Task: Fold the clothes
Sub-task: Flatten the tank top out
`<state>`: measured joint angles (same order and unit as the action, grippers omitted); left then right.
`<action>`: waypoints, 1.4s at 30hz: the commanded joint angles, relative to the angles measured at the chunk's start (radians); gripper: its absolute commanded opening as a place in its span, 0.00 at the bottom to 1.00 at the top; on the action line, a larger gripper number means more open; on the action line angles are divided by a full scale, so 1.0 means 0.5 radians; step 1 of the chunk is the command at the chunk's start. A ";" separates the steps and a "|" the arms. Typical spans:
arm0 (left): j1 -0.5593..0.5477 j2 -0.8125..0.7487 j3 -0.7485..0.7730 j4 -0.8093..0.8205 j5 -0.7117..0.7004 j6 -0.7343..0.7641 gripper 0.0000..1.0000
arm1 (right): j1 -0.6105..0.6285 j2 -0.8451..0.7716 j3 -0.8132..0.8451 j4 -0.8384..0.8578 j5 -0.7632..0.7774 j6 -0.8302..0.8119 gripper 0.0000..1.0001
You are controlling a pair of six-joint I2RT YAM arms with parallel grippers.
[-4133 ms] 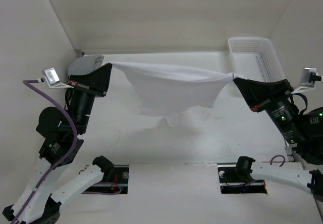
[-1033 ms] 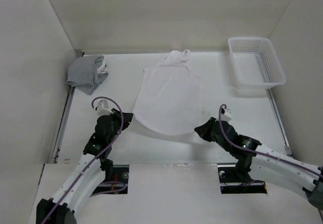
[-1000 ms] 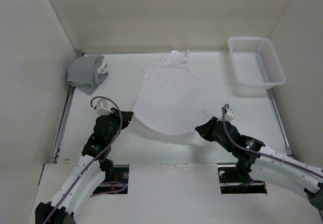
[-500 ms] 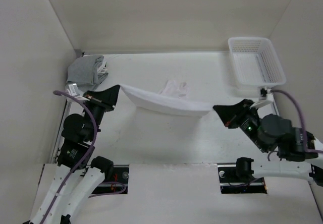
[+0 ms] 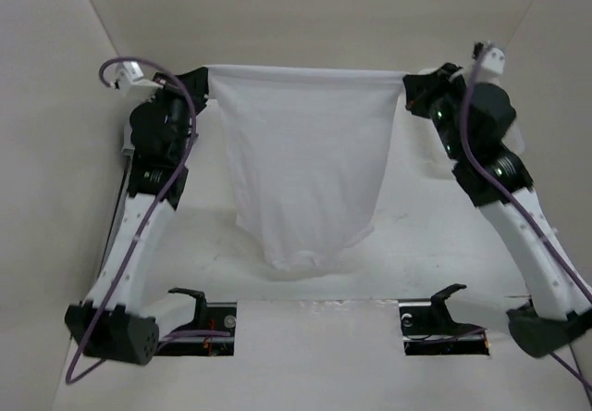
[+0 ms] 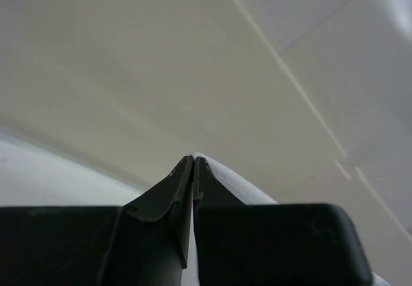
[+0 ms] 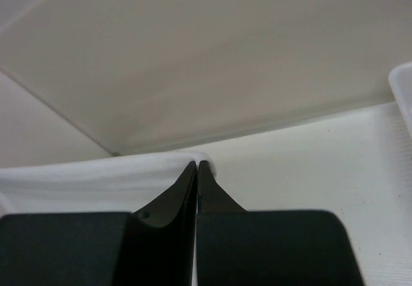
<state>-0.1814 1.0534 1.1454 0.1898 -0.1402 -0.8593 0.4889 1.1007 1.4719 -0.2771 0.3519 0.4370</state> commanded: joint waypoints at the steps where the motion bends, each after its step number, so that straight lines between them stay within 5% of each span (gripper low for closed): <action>1: 0.149 0.343 0.218 0.025 0.139 -0.104 0.00 | -0.285 0.356 0.212 0.134 -0.651 0.132 0.00; 7: 0.223 0.847 0.887 -0.143 0.253 -0.058 0.00 | -0.427 0.945 1.034 -0.108 -0.741 0.132 0.00; 11: 0.251 0.897 1.117 -0.189 0.274 -0.021 0.00 | -0.442 1.115 1.507 -0.255 -0.741 0.114 0.00; 18: 0.297 0.743 1.124 -0.186 0.241 0.095 0.00 | -0.430 1.026 1.585 -0.280 -0.728 0.099 0.00; 24: 0.260 0.517 0.698 -0.082 0.182 0.126 0.00 | -0.430 0.641 0.847 -0.118 -0.655 0.105 0.00; 33: -0.056 -0.385 -0.964 0.053 -0.085 0.114 0.00 | 0.035 -0.491 -1.120 0.254 -0.361 0.261 0.01; 38: -0.166 -1.111 -1.443 -0.608 -0.109 0.013 0.00 | 0.526 -0.970 -1.792 -0.019 -0.195 0.579 0.00; 42: -0.301 -1.655 -1.511 -1.317 -0.131 -0.171 0.00 | 0.952 -1.268 -2.023 -0.390 -0.051 0.993 0.00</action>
<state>-0.2977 0.3527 0.3912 -0.2497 -0.1722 -0.8726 0.8654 0.5411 0.4881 -0.3779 0.2302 0.7486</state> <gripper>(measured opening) 0.014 0.009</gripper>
